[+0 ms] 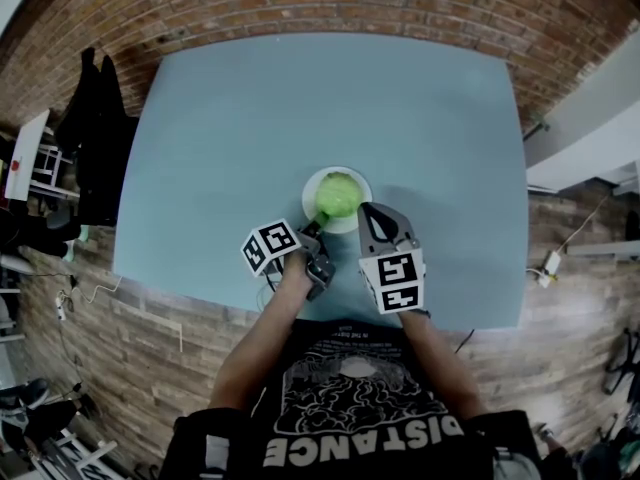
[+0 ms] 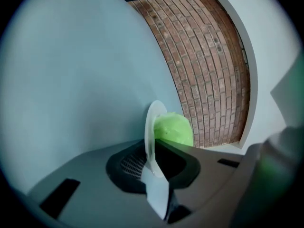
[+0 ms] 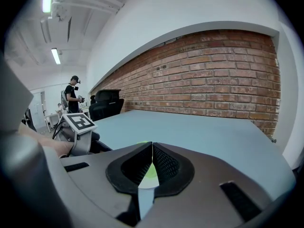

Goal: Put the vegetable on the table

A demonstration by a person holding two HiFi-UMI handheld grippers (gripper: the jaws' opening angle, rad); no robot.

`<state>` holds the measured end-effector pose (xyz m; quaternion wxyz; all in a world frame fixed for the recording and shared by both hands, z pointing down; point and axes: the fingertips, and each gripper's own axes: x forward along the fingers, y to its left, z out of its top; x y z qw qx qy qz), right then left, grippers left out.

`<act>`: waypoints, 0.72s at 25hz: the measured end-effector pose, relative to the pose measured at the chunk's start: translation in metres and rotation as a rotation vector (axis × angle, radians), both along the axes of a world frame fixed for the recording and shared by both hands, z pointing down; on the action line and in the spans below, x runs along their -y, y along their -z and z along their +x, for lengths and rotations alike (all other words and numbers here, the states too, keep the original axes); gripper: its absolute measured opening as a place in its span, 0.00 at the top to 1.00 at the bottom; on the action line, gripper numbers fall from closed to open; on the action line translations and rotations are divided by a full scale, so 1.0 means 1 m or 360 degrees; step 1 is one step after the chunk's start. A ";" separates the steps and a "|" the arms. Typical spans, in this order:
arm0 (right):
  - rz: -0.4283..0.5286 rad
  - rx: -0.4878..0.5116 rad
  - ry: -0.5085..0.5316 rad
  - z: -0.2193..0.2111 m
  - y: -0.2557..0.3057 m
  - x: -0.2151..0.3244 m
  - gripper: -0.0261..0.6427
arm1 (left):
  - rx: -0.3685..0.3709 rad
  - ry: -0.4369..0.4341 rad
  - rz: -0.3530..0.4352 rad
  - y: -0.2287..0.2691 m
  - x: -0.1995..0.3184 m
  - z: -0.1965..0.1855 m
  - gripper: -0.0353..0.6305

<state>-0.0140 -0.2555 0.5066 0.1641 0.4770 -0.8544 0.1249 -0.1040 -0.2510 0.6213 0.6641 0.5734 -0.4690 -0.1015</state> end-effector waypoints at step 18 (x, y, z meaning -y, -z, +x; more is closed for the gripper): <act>-0.0027 0.0023 0.0026 0.008 -0.001 -0.004 0.95 | 0.0263 -0.0077 -0.0154 -0.004 0.000 -0.006 0.87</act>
